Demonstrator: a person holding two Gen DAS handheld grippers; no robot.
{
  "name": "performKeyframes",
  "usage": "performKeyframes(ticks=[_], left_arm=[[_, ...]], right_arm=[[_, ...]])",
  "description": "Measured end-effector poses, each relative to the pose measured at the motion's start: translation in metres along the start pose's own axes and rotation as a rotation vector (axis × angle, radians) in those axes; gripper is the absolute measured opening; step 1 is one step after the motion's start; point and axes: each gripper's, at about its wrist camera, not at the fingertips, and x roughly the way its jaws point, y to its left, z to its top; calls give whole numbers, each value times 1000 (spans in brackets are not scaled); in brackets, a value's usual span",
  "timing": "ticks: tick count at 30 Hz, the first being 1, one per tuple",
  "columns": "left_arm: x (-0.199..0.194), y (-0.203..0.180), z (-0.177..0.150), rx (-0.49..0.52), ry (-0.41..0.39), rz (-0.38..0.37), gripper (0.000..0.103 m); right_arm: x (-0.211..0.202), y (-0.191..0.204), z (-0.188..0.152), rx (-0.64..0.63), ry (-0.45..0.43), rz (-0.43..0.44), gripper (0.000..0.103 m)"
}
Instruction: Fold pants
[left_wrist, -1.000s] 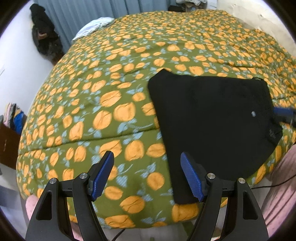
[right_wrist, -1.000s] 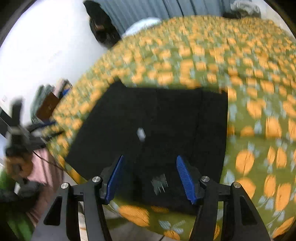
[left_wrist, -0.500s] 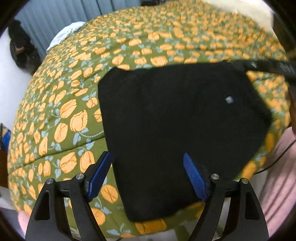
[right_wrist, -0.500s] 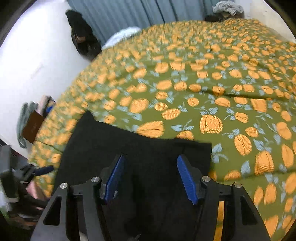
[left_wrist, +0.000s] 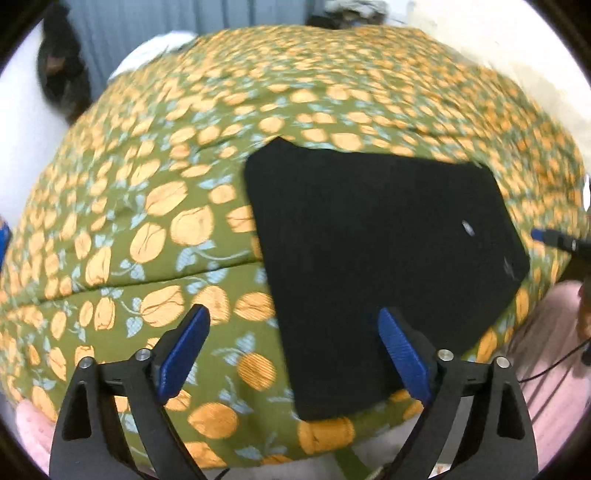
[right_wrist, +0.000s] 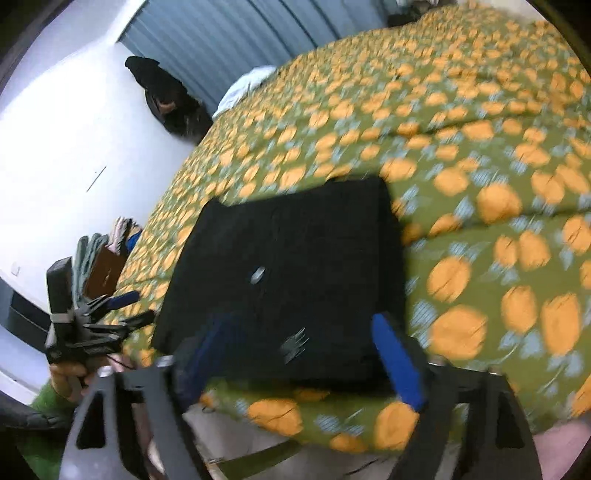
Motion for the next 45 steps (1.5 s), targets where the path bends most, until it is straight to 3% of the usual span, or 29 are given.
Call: performKeyframes(ticks=[3,6,11,12,13,15,16,20,23,25,27,28,29,30,31,32,33,34,37,45], left_arm=[[23,35,7,-154,52,-103,93],[47,49,4,-267,132,-244,93],[66,27,-3,-220,191,-315,93],[67,20,-3,-200,187,-317,74],[65,14,-2,-181,181,-343,57],[53,4,5,-126,158,-299,26],[40,-2,10,-97,127,-288,24],[-9,0,36,-95,-2,-339,22],[-33,6,64,-73,-98,-279,23],[-29,16,75,-83,-122,-224,26],[-16,20,77,-87,-120,-141,44],[-5,21,74,-77,-100,-25,51],[-2,22,69,-64,-90,60,59],[-3,22,60,-50,-93,102,64],[-7,22,52,-38,-104,108,68],[-11,21,46,-35,-111,108,81],[-16,19,38,-33,-119,118,90],[-22,15,27,-28,-132,140,92],[-27,-1,12,-2,-130,184,92],[-29,-18,1,-23,-140,195,92]], right_arm=[[23,-34,8,112,54,92,86],[48,-52,6,149,123,114,86],[74,-52,-1,148,219,181,86],[75,-49,-2,144,223,190,83],[75,-44,-2,124,226,182,72],[70,-35,3,86,209,170,53],[60,-24,8,49,176,175,44],[30,19,34,-35,73,221,37],[25,47,62,-88,11,240,37],[37,52,80,-95,-15,197,38],[49,37,86,-67,-9,98,48],[60,32,88,-58,9,4,58],[69,26,88,-53,24,-122,59],[69,23,87,-48,25,-177,59],[61,21,80,-31,5,-180,59],[55,22,74,-26,-6,-180,61],[48,26,67,-31,-18,-200,70],[37,33,58,-49,-34,-238,84],[22,50,39,-84,-71,-288,102],[11,85,-3,-80,-97,-392,103]])
